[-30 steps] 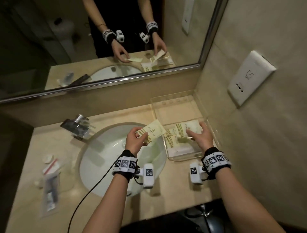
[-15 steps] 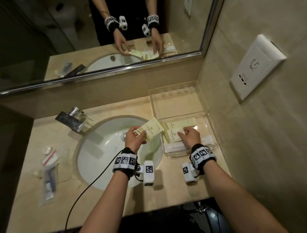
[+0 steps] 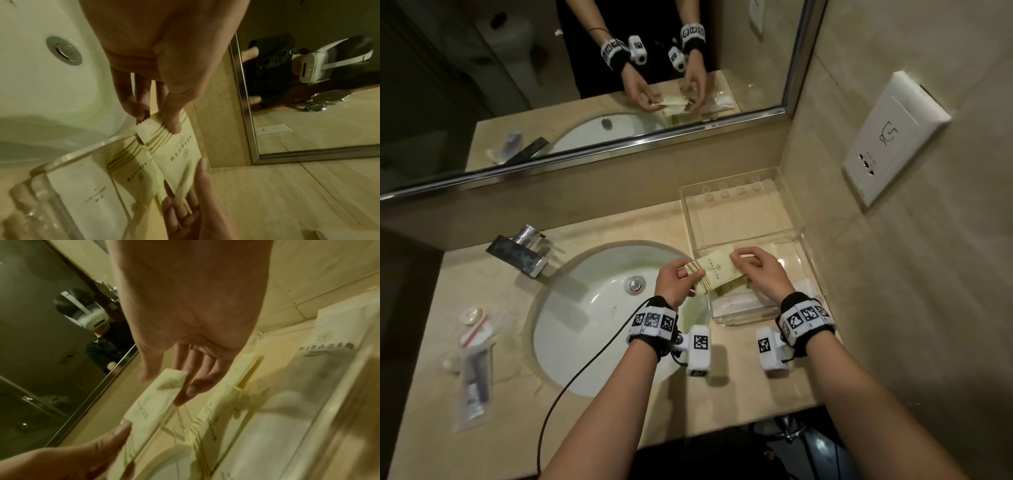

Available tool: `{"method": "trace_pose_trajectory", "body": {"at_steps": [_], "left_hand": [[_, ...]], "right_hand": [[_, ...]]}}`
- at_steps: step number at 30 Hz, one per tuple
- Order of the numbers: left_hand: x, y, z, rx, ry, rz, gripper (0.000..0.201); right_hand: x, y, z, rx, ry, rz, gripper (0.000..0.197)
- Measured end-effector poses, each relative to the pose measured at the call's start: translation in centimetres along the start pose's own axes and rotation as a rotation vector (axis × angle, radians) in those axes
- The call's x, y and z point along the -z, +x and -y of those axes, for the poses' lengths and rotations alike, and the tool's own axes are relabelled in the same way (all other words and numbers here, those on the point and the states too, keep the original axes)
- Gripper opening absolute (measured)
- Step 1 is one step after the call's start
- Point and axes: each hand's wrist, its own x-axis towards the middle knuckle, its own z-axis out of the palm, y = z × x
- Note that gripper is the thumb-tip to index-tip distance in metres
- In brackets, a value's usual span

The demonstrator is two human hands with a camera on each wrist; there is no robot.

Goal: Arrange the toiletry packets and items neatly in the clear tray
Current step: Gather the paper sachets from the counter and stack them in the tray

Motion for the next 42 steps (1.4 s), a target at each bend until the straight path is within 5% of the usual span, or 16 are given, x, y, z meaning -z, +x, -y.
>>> {"method": "trace_pose_trajectory", "body": {"at_steps": [4,9,15,24,42], "left_hand": [[-1.4,0.3,-0.5,-0.024,0.075,-0.036,0.035],[-1.8,0.0,-0.1,-0.242,0.409,-0.171,0.014],[-2.5,-0.5,1.6,-0.462,0.761,0.032,0.019],[-2.2,-0.8,2.6,-0.461,1.075,0.130,0.039],[-2.9,-1.3,2.9,-0.440,1.120,0.149,0.045]], "right_hand": [[0.8,0.1,-0.3,0.008,-0.071,-0.046,0.044],[1.6,0.2,-2.0,-0.144,-0.102,-0.140,0.060],[0.2,0.7,-3.1,-0.124,-0.203,-0.175,0.045],[-0.5,0.9,-3.2,-0.110,-0.361,-0.214,0.040],[-0.4,1.5,-3.0,-0.139,-0.346,-0.258,0.021]]}}
